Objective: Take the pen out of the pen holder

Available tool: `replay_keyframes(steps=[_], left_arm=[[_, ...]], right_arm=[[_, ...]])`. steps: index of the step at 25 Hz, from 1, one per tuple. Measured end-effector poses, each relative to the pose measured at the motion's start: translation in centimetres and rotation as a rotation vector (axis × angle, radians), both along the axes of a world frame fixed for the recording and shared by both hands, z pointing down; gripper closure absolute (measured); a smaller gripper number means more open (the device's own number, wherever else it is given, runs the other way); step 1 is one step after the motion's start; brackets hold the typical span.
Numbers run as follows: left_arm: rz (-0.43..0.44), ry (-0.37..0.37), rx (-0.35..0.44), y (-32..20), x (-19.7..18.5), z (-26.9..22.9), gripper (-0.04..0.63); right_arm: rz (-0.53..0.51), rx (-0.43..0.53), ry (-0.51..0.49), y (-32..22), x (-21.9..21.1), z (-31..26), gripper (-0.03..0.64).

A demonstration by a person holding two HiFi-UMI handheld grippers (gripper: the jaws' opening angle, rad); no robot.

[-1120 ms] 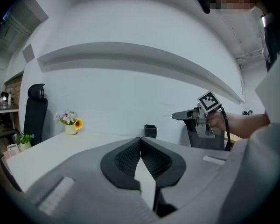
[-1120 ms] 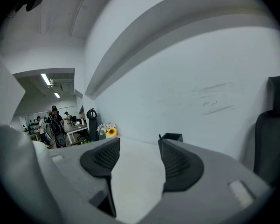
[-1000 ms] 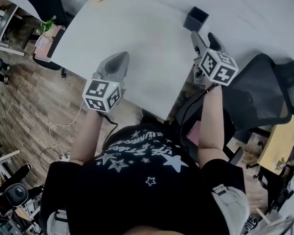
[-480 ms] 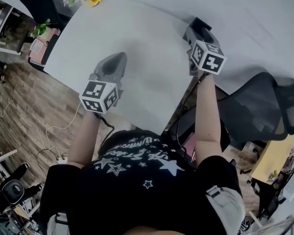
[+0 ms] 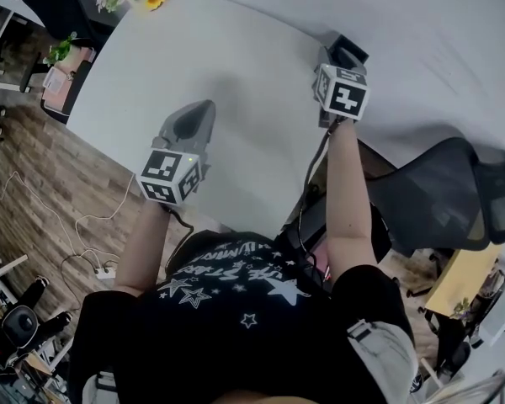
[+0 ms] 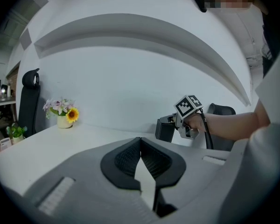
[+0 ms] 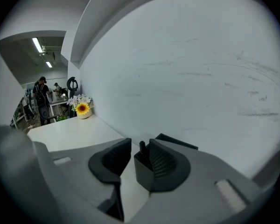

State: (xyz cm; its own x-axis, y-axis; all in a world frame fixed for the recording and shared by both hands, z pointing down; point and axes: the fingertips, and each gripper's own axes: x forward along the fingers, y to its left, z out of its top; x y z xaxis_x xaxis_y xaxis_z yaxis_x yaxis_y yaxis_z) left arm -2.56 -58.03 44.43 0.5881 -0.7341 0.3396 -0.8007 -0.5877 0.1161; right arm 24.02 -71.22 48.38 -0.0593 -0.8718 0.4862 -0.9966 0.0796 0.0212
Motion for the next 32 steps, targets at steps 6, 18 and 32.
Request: replay_keyframes(steps=[6, 18, 32], left_arm=[[-0.008, 0.015, -0.025, 0.2, -0.5, 1.0, 0.584], [-0.027, 0.031, 0.019, 1.7, -1.8, -1.0, 0.584], [-0.063, 0.062, 0.097, 8.4, -5.1, -4.7, 0.584]], right_arm=[[0.043, -0.016, 0.058, 0.0, 0.4, 0.5, 0.572], [0.052, 0.087, 0.098, 1.0, 0.9, -4.1, 0.575], [0.016, 0.342, 0.032, 8.2, -1.9, -16.1, 0.575]])
